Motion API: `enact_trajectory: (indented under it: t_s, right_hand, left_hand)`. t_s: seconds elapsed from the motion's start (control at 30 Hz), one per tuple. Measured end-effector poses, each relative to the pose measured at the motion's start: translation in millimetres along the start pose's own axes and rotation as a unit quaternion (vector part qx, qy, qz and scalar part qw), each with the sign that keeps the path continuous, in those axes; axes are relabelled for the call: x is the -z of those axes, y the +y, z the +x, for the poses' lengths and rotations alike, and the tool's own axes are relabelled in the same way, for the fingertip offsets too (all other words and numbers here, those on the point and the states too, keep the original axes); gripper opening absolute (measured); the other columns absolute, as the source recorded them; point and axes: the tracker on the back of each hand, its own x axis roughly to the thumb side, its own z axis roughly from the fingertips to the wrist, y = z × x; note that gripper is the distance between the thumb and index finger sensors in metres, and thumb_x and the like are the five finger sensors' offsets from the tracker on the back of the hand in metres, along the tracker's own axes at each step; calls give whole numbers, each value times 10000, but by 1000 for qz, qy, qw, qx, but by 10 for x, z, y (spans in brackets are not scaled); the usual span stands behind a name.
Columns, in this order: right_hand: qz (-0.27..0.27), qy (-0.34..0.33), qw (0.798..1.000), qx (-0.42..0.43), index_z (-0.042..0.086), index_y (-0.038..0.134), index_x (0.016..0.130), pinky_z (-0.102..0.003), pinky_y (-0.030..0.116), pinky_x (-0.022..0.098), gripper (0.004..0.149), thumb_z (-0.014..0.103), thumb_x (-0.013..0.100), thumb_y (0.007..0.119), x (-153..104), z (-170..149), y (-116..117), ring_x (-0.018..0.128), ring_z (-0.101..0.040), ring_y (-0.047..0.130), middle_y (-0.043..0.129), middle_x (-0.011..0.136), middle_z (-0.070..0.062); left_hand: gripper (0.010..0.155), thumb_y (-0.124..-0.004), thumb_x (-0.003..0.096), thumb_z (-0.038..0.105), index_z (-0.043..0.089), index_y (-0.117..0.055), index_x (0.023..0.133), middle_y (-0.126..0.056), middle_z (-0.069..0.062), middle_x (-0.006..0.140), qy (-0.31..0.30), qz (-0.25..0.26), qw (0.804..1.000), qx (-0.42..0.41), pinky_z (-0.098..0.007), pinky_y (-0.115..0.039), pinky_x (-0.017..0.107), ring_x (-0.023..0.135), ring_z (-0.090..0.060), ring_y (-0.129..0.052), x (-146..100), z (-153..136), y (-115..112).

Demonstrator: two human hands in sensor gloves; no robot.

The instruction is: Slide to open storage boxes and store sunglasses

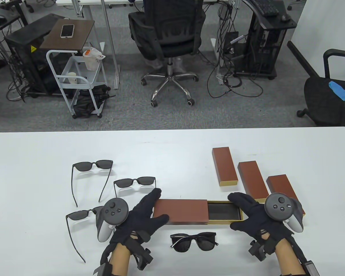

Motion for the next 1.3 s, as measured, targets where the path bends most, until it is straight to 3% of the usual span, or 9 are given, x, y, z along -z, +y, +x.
enact_trajectory:
  t_s: [0.1, 0.3, 0.43, 0.53, 0.7, 0.87, 1.0, 1.17, 1.3]
  right_hand:
    - [-7, -8, 1000, 5, 312, 601, 924, -472, 674, 658, 814, 338, 225, 1018, -10, 31, -7, 887, -365, 694, 591, 1012, -82]
    - [-19, -24, 999, 12, 309, 595, 927, -477, 662, 661, 812, 341, 231, 1011, -16, 102, 9, 890, -367, 684, 584, 1014, -88]
    - [-28, -31, 999, 18, 307, 589, 930, -480, 655, 663, 813, 338, 234, 1008, -16, 131, 24, 893, -368, 675, 577, 1017, -92]
    - [-34, -35, 999, 25, 304, 582, 932, -481, 655, 663, 816, 340, 236, 1007, -16, 124, 24, 892, -370, 676, 576, 1018, -95]
    - [-52, -41, 997, 44, 296, 571, 936, -485, 660, 658, 829, 344, 234, 1009, -13, 140, 47, 887, -375, 683, 580, 1019, -104]
    - [-61, -43, 996, 44, 251, 406, 968, -486, 640, 667, 959, 376, 229, 1005, -14, 157, 101, 902, -384, 649, 502, 1033, -138]
    - [-31, 27, 999, -21, 192, 384, 965, -525, 596, 673, 981, 417, 231, 994, -14, 69, 234, 910, -435, 595, 460, 1037, -179]
    - [74, 71, 983, -153, 220, 519, 953, -543, 580, 671, 852, 492, 262, 935, 20, 33, 570, 908, -454, 583, 490, 1039, -171]
    - [101, -6, 970, -220, 288, 669, 888, -535, 643, 643, 665, 480, 291, 891, 74, 220, 907, 892, -418, 653, 614, 1010, -125]
  left_hand:
    - [860, -838, 436, 556, 285, -412, 1133, -532, -114, 1166, 37, 35, 997, -55, -565, -698, 638, 1002, -369, -688, -24, -29, 15]
    - [875, -784, 467, 605, 215, -376, 1136, -654, -135, 1098, 110, -17, 977, -179, -524, -751, 586, 894, -351, -810, -43, -168, -46]
    - [864, -706, 518, 594, 224, -230, 1137, -705, -125, 1051, 108, -85, 953, -268, -504, -764, 557, 825, -325, -857, -20, -238, -140]
    - [827, -621, 535, 592, 237, -178, 1136, -719, -89, 1007, 103, -87, 949, -283, -465, -777, 520, 753, -278, -884, -19, -236, -157]
    - [781, -560, 533, 584, 207, -242, 1140, -756, -109, 936, 94, -32, 957, -273, -449, -790, 461, 660, -276, -904, -35, -180, -133]
    - [769, -566, 530, 594, 192, -314, 1136, -801, -116, 880, 82, 21, 960, -268, -442, -801, 422, 595, -270, -924, -69, -139, -46]
    - [767, -583, 532, 603, 188, -349, 1133, -823, -109, 860, 72, 57, 960, -266, -437, -809, 405, 571, -265, -935, -103, -149, 72]
    - [760, -577, 531, 612, 182, -389, 1128, -845, -109, 834, 72, 101, 956, -265, -430, -816, 381, 540, -259, -947, -146, -169, 167]
    - [756, -573, 530, 622, 176, -424, 1122, -869, -109, 804, 80, 125, 952, -266, -423, -821, 354, 505, -254, -958, -169, -191, 193]
